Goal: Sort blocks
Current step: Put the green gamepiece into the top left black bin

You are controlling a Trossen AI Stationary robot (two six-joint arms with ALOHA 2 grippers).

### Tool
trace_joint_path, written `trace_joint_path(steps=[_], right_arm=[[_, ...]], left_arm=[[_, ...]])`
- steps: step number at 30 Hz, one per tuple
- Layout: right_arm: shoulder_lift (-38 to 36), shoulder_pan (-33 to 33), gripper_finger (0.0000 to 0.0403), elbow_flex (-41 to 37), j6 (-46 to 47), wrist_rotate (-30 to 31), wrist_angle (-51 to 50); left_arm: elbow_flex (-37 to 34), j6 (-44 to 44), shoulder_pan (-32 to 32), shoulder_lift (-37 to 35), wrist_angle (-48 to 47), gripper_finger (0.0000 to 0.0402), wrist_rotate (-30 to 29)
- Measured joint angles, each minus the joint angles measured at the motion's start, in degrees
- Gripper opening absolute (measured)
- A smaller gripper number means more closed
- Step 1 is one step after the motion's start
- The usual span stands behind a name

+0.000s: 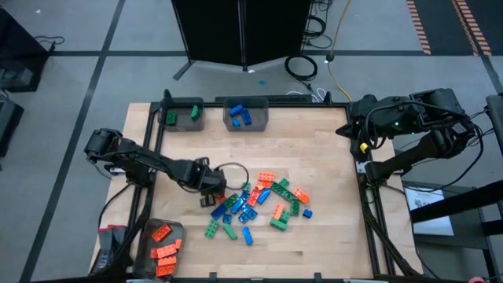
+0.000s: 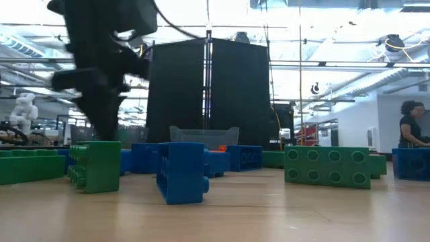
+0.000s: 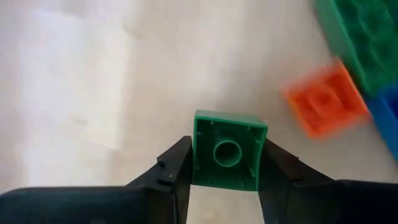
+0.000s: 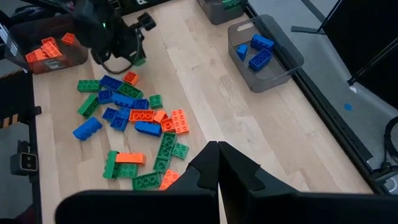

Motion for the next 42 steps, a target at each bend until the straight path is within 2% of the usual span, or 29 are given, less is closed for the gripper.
trace_joint_path(steps=[4,8,14,17,21,27,39,42], right_arm=[[0.0,0.0,0.0,0.0,-0.6,1.6,0.0],[0.0,0.0,0.0,0.0,-0.6,4.6,0.0],[0.0,0.0,0.0,0.0,-1.5,4.7,0.0],[0.0,0.0,0.0,0.0,-1.5,4.8,0.0],[0.0,0.0,0.0,0.0,-1.5,4.7,0.0],[0.0,0.0,0.0,0.0,-1.5,4.7,0.0],[0.0,0.0,0.0,0.0,-0.1,4.4,0.0],[0.0,0.0,0.0,0.0,0.0,4.3,0.0]], left_arm=[[2.3,-1.8,4.2,-3.8,-0.9,0.0122,-7.9],[3.1,-3.0,11.0,-10.5,-1.1,0.0122,-14.3],[3.1,-8.9,25.3,-20.9,-1.9,0.0122,-25.0],[3.1,-12.5,33.6,-24.1,-1.9,0.0122,-27.5],[3.1,-17.6,42.1,-24.7,-2.7,0.0122,-28.6],[1.9,-19.5,50.0,-20.5,-2.6,0.0122,-26.9],[1.6,-19.3,57.9,-7.5,-1.8,0.0122,-19.5],[1.6,-19.2,58.7,-6.0,-1.1,0.0139,-17.7]])
